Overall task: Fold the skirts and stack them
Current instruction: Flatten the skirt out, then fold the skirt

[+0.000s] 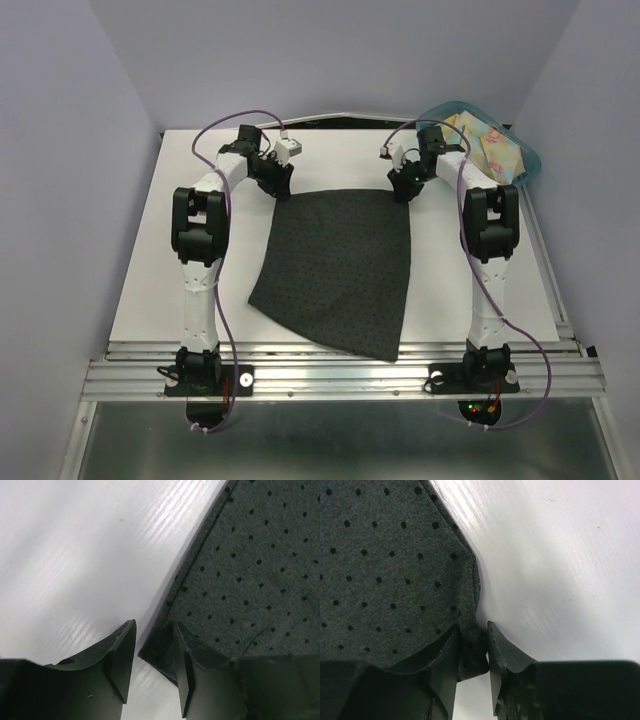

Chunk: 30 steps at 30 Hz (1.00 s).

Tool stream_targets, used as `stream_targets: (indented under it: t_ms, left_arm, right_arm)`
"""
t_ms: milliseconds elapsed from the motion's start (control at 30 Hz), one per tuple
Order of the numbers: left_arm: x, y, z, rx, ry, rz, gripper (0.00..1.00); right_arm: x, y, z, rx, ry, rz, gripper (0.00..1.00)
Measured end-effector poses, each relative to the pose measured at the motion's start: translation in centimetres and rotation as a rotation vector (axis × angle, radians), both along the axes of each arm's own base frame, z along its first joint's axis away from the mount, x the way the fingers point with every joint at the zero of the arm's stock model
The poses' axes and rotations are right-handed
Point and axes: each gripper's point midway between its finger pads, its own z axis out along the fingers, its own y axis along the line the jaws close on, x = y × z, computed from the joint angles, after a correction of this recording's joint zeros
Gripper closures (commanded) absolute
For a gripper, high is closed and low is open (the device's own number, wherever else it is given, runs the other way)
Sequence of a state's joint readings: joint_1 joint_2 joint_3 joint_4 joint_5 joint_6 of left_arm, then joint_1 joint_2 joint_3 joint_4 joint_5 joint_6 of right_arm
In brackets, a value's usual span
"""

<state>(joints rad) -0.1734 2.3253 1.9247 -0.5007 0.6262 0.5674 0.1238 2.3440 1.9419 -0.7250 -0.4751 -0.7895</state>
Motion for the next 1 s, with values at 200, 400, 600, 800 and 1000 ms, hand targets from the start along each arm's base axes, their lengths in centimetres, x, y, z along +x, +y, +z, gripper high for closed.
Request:
stream_targets:
  t_ms: [200, 400, 600, 800, 1000]
  left_arm:
    - [-0.5, -0.1, 0.0, -0.022, 0.021, -0.017, 0.81]
    - [-0.5, -0.4, 0.1, -0.036, 0.018, -0.026, 1.00]
    - [-0.3, -0.3, 0.3, -0.050, 0.015, -0.026, 1.00]
    - [0.0, 0.2, 0.7, -0.079, 0.009, -0.024, 1.00]
    - [-0.3, 0.3, 0.6, -0.078, 0.014, -0.037, 0.81]
  right_arm:
    - [0.2, 0.1, 0.0, 0.003, 0.009, 0.001, 0.96]
    - [1.2, 0.3, 0.4, 0.007, -0.003, -0.013, 0.99]
    - [2.4, 0.2, 1.1, 0.001, -0.029, -0.040, 0.99]
    - [3.2, 0.3, 2.2, 0.012, -0.057, -0.056, 0.99]
    - [3.2, 0.4, 2.2, 0.016, -0.056, -0.055, 0.99]
